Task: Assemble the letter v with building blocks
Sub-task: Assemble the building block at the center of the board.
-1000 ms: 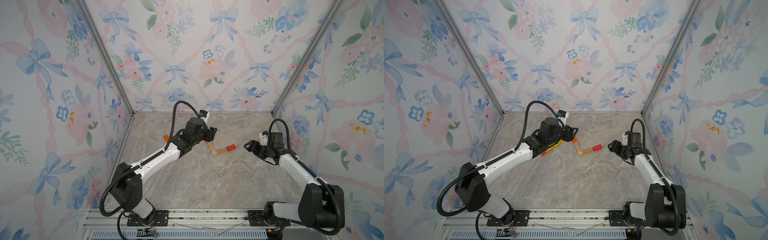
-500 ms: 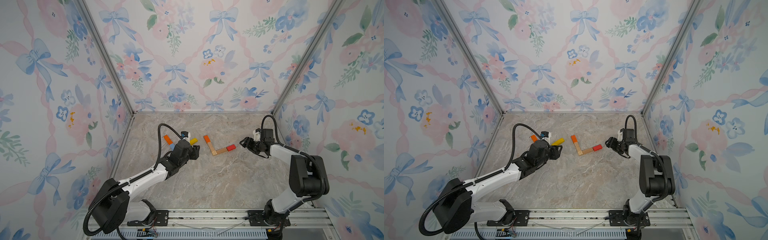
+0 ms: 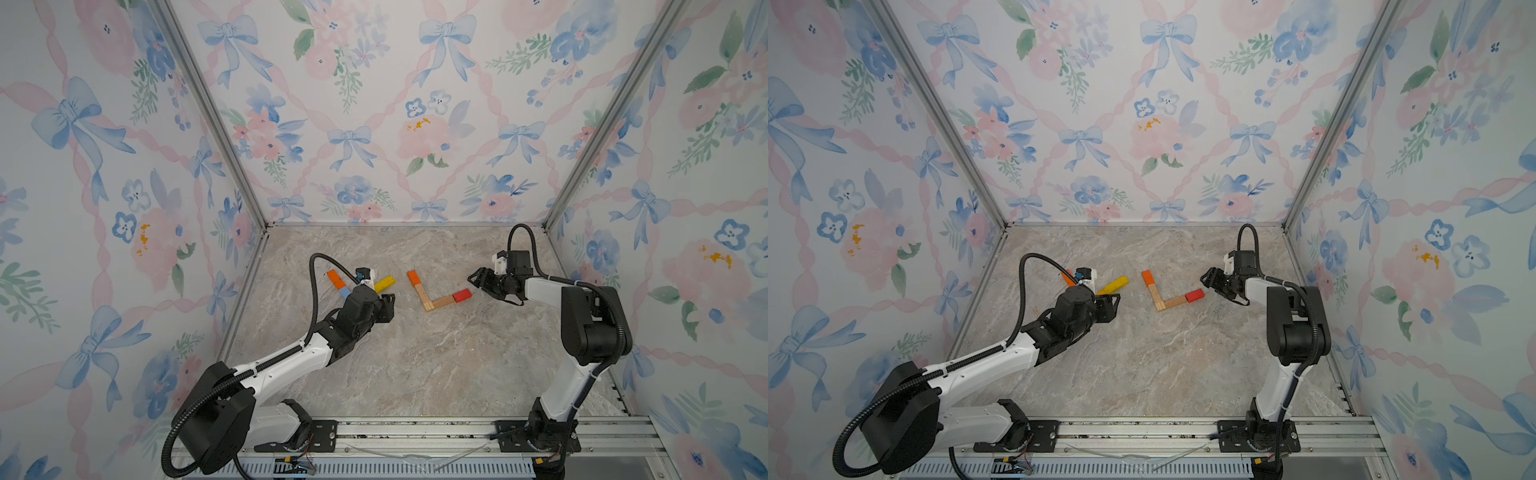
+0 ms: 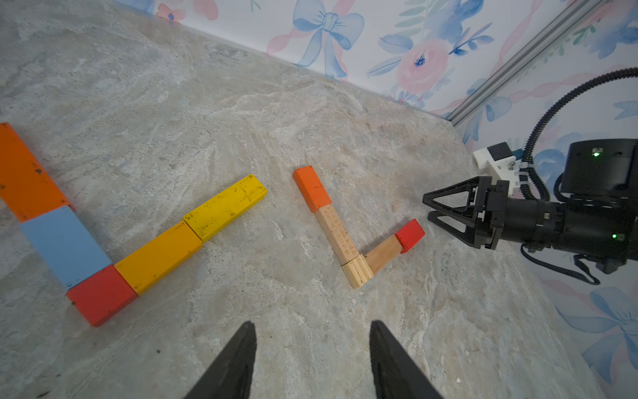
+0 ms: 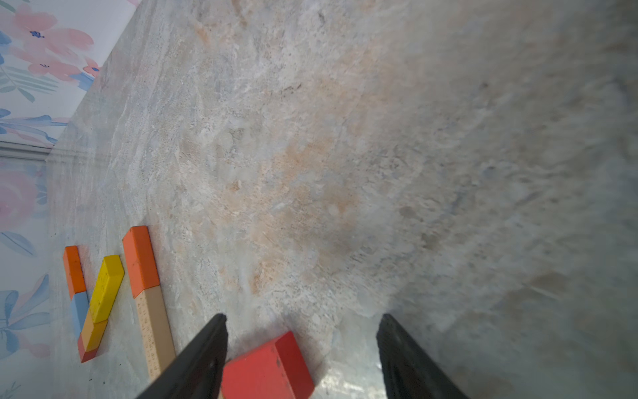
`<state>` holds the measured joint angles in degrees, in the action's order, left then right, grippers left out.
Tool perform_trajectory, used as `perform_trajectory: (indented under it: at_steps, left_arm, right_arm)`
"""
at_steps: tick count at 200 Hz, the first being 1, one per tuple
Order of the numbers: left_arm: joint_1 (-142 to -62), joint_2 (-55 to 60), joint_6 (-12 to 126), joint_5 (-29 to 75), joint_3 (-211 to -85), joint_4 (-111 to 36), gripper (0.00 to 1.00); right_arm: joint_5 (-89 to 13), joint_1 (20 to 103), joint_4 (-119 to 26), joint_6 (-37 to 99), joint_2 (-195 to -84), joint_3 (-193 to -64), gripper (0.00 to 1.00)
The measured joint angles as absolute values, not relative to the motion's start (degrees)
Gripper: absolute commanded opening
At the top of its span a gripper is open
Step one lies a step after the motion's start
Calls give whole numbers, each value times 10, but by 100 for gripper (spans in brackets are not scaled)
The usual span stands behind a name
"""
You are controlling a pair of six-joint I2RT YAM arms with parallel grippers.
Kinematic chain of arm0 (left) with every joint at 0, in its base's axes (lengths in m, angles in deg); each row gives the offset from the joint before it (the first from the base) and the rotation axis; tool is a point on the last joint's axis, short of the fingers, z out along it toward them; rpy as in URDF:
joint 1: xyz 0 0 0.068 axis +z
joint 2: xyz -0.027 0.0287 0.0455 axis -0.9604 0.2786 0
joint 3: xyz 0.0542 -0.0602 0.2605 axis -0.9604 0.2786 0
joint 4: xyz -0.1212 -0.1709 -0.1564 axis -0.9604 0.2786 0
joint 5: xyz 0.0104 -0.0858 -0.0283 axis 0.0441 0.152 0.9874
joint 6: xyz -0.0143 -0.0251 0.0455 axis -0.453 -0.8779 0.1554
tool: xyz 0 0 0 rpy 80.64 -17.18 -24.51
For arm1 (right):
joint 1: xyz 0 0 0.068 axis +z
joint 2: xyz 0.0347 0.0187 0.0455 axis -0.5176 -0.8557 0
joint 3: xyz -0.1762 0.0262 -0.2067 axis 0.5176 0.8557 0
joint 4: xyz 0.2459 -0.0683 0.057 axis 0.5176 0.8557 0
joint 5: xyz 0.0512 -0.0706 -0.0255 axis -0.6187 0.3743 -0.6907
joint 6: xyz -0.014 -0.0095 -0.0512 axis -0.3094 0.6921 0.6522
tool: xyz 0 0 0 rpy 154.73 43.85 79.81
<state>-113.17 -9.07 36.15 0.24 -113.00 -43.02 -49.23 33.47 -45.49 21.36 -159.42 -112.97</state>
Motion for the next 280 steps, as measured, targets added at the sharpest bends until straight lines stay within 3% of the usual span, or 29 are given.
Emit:
perform_trajectory:
  at_steps: [280]
  left_arm:
    - [-1132,-51,383,10,-1142,-430,55]
  right_arm:
    - [-465,359,-376,217,-1618,-1189,69]
